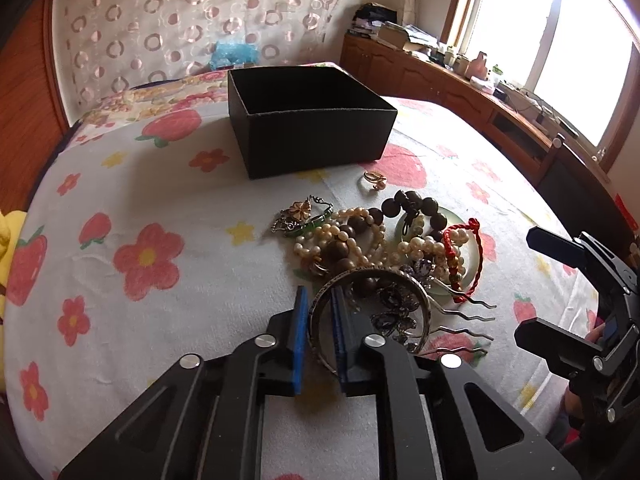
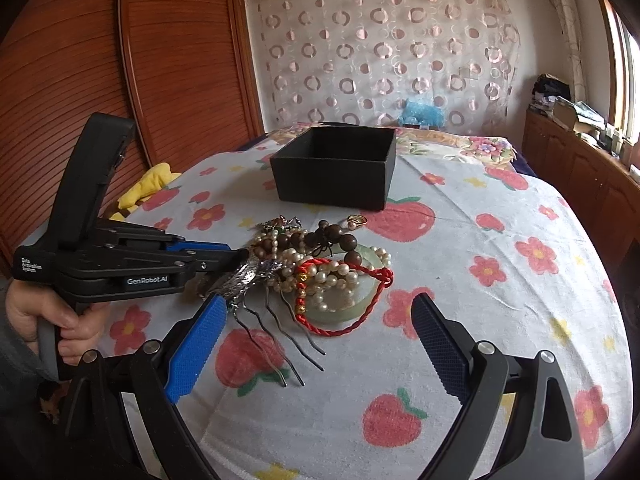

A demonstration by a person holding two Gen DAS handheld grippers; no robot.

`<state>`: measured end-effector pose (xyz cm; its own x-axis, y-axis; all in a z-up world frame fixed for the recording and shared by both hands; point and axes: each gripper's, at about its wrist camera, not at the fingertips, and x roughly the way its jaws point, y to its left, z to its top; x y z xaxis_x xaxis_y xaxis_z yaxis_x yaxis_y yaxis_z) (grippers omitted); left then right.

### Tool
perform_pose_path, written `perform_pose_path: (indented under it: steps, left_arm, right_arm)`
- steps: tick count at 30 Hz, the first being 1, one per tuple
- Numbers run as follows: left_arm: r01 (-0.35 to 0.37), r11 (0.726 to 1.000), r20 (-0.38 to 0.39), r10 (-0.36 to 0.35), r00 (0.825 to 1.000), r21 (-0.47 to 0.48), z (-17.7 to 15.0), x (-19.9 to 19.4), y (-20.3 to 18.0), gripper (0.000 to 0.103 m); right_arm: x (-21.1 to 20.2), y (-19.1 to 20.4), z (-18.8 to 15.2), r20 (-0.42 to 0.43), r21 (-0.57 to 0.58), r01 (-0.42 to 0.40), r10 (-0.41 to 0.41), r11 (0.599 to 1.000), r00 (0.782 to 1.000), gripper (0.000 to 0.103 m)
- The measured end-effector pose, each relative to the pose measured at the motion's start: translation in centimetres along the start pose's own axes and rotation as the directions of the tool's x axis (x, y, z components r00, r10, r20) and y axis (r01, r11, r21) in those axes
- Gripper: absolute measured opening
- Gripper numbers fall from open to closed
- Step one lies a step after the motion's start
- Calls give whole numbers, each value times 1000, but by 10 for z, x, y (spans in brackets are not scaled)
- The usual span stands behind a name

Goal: Organize jewelry
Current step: 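Lower the left tool onto the silver bangle and close on it, then grasp the silver hair comb with the right tool while the left tool lifts the bangle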

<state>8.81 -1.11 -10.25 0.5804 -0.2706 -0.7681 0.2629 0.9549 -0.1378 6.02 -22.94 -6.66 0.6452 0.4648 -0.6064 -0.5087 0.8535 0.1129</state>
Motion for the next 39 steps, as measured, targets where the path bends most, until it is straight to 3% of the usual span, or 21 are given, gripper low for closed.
perform_pose_path:
  steps: [8,12,17,24,35,39]
  left_arm:
    - [-13,1000,67,15,998,-26,-13,-27,6,3]
    - [-19,998,94,24,995,-53,-20,-41,13,3]
    - [-18,995,150,32,988,-94,-22,-61,23,3]
    - [-33,991,182,57,982,-130,-26,-76,35,3]
    - [-35,989,176,60,983,-144,-30,-73,39,3]
    - [-36,989,177,61,982,-141,-31,-73,39,3]
  right_arm:
    - [5,12,5,-24,-45,-80,79,996,997,84]
    - [13,24,8,-59,-87,-129,124,988,991,76]
    - [26,40,10,-110,-135,-180,166,974,980,72]
    - [44,53,14,-197,-176,-212,177,961,964,72]
    - [64,66,6,-278,-276,-194,115,942,954,72]
    - [61,60,8,-266,-264,-185,113,946,957,49]
